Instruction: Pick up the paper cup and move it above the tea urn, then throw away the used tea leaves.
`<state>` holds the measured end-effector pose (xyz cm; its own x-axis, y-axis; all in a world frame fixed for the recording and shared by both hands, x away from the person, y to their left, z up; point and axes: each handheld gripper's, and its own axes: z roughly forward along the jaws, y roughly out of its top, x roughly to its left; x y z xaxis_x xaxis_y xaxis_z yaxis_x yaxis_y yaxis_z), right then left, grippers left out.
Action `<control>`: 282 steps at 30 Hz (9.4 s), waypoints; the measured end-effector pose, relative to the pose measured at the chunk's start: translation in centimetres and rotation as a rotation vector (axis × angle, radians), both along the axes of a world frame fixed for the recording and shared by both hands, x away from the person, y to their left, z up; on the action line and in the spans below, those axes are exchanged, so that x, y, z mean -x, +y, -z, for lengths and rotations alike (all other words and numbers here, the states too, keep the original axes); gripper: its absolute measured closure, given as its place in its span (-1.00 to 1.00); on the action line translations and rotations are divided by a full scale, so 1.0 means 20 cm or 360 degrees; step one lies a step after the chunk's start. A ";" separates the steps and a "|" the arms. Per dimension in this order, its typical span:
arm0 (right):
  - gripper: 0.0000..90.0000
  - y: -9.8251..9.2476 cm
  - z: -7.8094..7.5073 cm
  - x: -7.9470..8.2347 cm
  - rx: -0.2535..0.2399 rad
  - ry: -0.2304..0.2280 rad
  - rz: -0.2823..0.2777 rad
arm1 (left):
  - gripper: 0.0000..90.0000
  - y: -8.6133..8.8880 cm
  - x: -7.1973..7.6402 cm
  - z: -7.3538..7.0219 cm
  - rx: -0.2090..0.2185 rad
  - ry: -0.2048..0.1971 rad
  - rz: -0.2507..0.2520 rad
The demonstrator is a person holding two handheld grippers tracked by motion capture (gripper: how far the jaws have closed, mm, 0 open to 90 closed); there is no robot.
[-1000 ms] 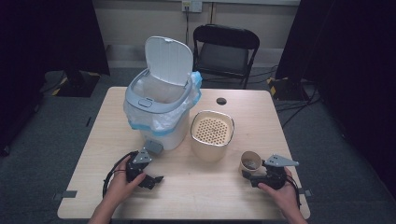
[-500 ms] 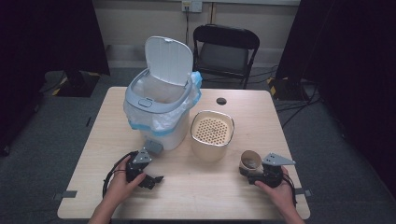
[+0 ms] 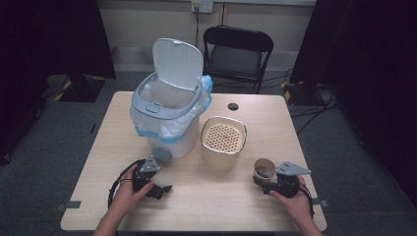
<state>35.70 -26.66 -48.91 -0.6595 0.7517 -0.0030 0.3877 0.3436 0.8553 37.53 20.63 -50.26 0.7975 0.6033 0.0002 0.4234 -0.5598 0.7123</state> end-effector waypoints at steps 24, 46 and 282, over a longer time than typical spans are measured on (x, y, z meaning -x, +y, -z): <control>-0.34 0.03 -0.13 -0.20 0.0097 -0.0124 -0.0004 | -1.00 0.00 0.00 0.00 0.0000 0.0000 0.0000; -0.32 -0.05 -0.22 -0.46 0.0130 -0.0263 -0.0060 | -1.00 0.00 0.00 0.00 -0.0003 0.0001 0.0014; -0.32 0.57 -1.01 -0.75 0.0106 -0.0182 -0.0416 | -1.00 0.01 0.00 0.00 -0.0001 0.0001 0.0023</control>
